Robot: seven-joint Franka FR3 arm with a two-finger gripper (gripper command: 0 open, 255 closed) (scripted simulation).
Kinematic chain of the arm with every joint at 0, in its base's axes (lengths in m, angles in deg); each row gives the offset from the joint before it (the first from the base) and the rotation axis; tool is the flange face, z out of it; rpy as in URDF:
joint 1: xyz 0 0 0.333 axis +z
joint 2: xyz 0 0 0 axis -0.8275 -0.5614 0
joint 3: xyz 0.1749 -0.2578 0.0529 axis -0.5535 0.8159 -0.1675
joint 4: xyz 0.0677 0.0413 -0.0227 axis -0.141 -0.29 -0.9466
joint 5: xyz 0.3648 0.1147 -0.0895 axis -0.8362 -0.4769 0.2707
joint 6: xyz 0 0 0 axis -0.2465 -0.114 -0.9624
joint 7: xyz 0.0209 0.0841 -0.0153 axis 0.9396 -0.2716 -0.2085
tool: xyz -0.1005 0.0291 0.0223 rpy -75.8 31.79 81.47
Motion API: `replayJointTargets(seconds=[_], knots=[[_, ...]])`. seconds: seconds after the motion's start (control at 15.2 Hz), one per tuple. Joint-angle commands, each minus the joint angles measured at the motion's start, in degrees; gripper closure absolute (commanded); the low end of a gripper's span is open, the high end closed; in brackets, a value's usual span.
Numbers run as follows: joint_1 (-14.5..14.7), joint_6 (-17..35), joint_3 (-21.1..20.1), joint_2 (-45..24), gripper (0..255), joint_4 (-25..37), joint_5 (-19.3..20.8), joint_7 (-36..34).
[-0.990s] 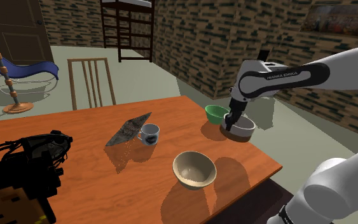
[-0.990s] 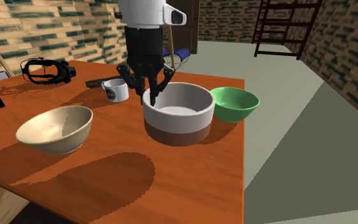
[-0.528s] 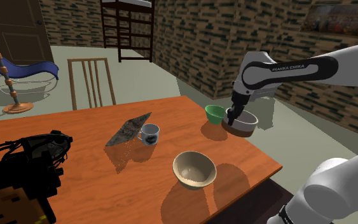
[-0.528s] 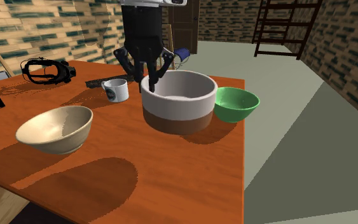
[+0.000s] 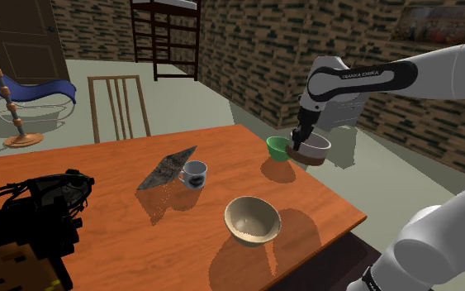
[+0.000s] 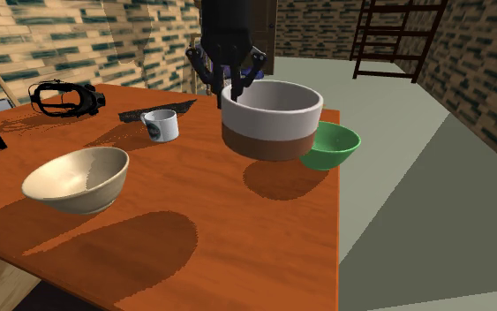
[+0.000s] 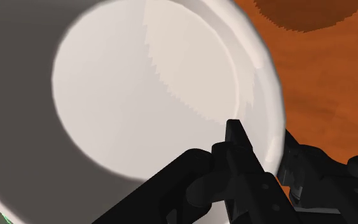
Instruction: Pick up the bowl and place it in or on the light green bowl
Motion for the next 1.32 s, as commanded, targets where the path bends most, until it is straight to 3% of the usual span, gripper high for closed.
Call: replayJointTargets(seconds=[0.0, 0.59, 1.06, 1.25], knots=[[-0.19, -0.45, 0.71, -4.27, 255, 4.70, -0.28, 1.14], [-2.43, -5.83, 3.48, -24.23, 255, 29.61, -3.09, 6.88], [-6.20, -15.24, 4.07, -42.82, 255, 57.21, -6.21, 10.01], [-6.05, -12.76, 4.02, -42.52, 255, 54.43, -6.17, 10.12]])
